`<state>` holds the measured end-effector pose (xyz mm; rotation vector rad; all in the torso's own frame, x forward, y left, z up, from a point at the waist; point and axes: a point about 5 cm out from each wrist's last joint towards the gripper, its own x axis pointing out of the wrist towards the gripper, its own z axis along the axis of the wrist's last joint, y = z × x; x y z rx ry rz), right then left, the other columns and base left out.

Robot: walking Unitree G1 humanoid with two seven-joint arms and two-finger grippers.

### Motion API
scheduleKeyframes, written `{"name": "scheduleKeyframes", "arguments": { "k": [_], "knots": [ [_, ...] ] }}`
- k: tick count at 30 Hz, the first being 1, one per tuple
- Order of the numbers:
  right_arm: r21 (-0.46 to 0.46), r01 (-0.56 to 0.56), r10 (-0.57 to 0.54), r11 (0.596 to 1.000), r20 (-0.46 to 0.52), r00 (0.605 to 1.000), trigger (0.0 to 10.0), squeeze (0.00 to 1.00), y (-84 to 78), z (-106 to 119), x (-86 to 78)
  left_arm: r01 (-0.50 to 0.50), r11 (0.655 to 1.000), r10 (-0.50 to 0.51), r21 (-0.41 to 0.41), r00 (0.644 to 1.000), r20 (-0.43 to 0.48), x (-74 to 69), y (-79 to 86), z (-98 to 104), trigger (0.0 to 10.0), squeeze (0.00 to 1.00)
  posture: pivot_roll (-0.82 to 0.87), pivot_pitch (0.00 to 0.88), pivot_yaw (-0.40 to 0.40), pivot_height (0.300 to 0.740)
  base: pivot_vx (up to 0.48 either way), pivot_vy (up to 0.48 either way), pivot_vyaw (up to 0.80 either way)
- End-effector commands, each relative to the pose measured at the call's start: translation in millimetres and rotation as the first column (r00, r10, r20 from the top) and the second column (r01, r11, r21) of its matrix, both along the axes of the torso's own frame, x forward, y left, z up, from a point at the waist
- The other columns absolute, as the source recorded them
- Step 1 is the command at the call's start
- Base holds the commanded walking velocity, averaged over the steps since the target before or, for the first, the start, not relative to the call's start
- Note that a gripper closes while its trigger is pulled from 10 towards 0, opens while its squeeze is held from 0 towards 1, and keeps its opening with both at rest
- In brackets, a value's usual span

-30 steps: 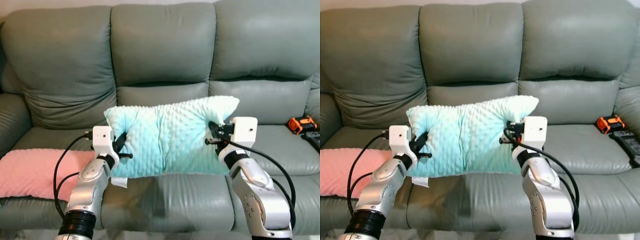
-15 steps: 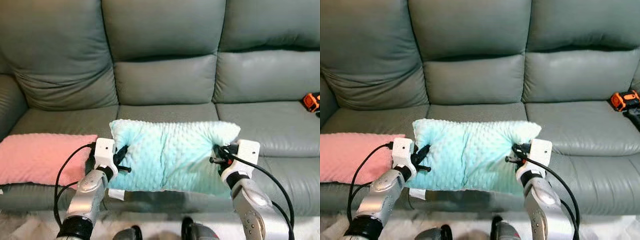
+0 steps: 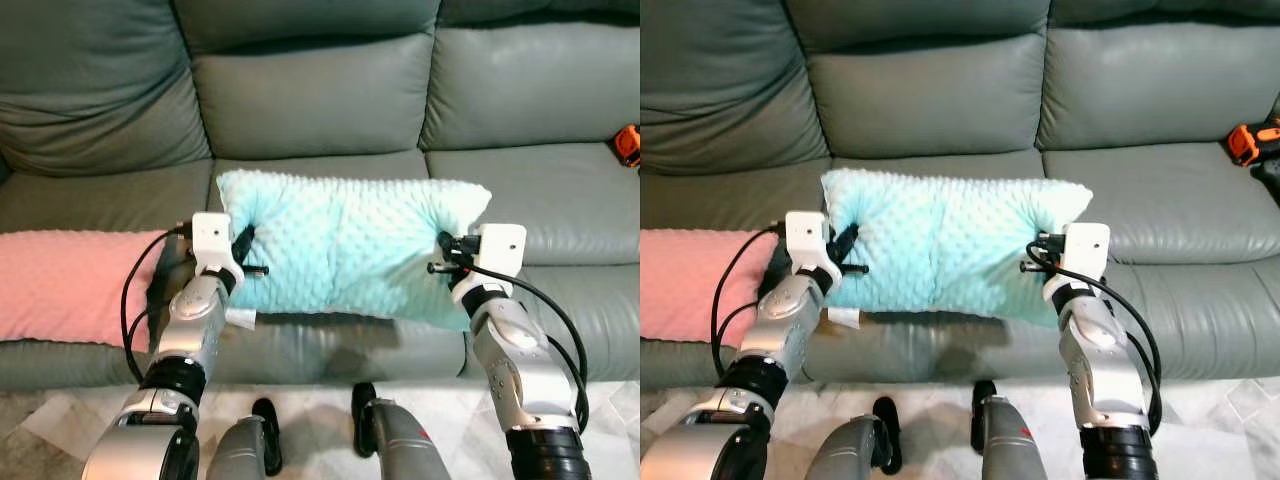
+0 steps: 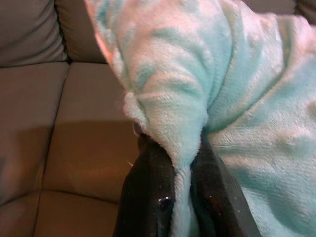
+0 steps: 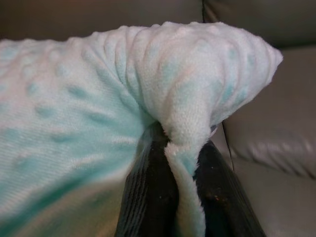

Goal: Move the pillow to the sofa

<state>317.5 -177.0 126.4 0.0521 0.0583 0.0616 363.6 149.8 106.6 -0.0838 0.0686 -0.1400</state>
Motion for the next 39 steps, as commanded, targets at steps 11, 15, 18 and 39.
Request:
{"name": "scheduleKeyframes", "arguments": {
  "k": [11, 15, 18, 39],
  "knots": [
    [0.13, -0.092, 0.093, 0.987, 0.003, 0.996, 10.0, 0.0, 3.0, -12, 15.2, -0.17, 0.984, 0.171, 0.044, 0.985, -0.022, 5.5, 28.7, -2, 10.0, 0.0, -0.09, 0.496, 0.044, 0.74, 0.0, 0.0, 0.0],
    [0.168, -0.126, 0.125, 0.978, 0.016, 0.992, 10.0, 0.0, 11.3, -10, 21.5, -0.239, 0.969, 0.242, 0.059, 0.969, -0.043, 3.6, 44.3, -5, 10.0, 0.0, -0.09, 0.5, 0.042, 0.74, 0.0, 0.0, 0.0],
    [0.173, -0.159, 0.153, 0.972, 0.047, 0.987, 10.0, 0.0, 22.4, -3, 26.1, -0.262, 0.964, 0.265, 0.055, 0.963, -0.055, 2.3, 51.8, -7, 10.0, 0.0, -0.09, 0.501, 0.042, 0.74, 0.0, 0.0, 0.0],
    [0.156, -0.075, 0.071, 0.985, 0.035, 0.997, 10.0, 0.0, 13.5, -13, 33.6, -0.279, 0.96, 0.275, -0.04, 0.958, -0.083, 2.5, 33.2, -12, 10.0, 0.0, -0.08, 0.511, 0.045, 0.74, 0.0, 0.0, 0.0]
  ]
}}
